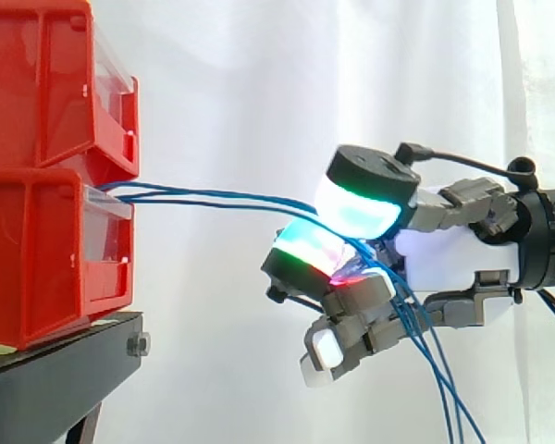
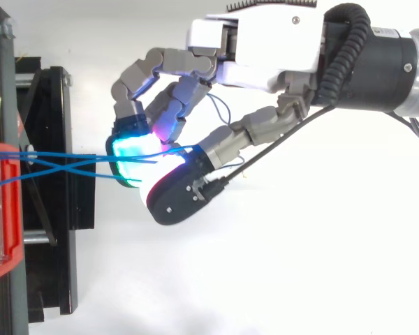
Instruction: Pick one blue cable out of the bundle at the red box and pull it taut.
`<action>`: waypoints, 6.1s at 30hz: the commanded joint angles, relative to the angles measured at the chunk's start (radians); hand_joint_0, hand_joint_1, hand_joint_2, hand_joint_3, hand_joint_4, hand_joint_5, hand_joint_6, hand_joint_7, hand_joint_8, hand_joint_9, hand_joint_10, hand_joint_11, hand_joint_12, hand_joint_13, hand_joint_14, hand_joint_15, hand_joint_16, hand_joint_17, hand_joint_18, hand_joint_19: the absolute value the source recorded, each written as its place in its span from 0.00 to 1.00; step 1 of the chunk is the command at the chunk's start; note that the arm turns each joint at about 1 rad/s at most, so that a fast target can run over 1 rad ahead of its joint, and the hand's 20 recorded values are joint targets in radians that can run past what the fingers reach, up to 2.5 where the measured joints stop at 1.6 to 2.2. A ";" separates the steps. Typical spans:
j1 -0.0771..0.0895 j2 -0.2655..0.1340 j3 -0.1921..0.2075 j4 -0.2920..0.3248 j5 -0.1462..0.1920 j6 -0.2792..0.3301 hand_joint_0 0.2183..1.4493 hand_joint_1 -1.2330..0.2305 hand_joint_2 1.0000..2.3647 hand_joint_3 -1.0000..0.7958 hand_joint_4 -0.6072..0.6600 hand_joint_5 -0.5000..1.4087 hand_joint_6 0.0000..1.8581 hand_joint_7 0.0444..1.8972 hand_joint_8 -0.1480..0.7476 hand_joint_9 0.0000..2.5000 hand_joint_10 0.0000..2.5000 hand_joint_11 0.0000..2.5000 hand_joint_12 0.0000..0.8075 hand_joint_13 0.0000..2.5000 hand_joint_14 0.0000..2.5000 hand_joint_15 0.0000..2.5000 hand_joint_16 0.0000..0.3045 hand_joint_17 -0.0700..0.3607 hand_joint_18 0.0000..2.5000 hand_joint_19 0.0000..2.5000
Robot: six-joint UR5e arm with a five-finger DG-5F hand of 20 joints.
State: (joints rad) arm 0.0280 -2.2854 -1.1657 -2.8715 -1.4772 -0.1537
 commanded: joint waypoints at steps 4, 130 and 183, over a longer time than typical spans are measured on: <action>0.000 0.000 0.000 0.000 -0.002 -0.001 0.32 0.19 0.00 0.28 0.58 0.17 0.50 0.57 0.53 0.41 0.00 0.59 0.47 0.28 0.01 0.23 0.17 0.44 0.24 0.16; 0.003 0.000 -0.002 0.000 0.000 -0.001 0.38 0.17 0.00 0.28 0.56 0.18 0.49 0.57 0.51 0.41 0.00 0.59 0.45 0.28 0.01 0.23 0.17 0.43 0.24 0.15; 0.003 0.000 -0.002 0.001 -0.002 -0.004 0.39 0.23 0.00 0.33 0.63 0.18 0.48 0.58 0.53 0.43 0.00 0.59 0.47 0.28 0.01 0.23 0.17 0.44 0.24 0.17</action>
State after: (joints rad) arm 0.0319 -2.2855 -1.1670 -2.8709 -1.4784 -0.1577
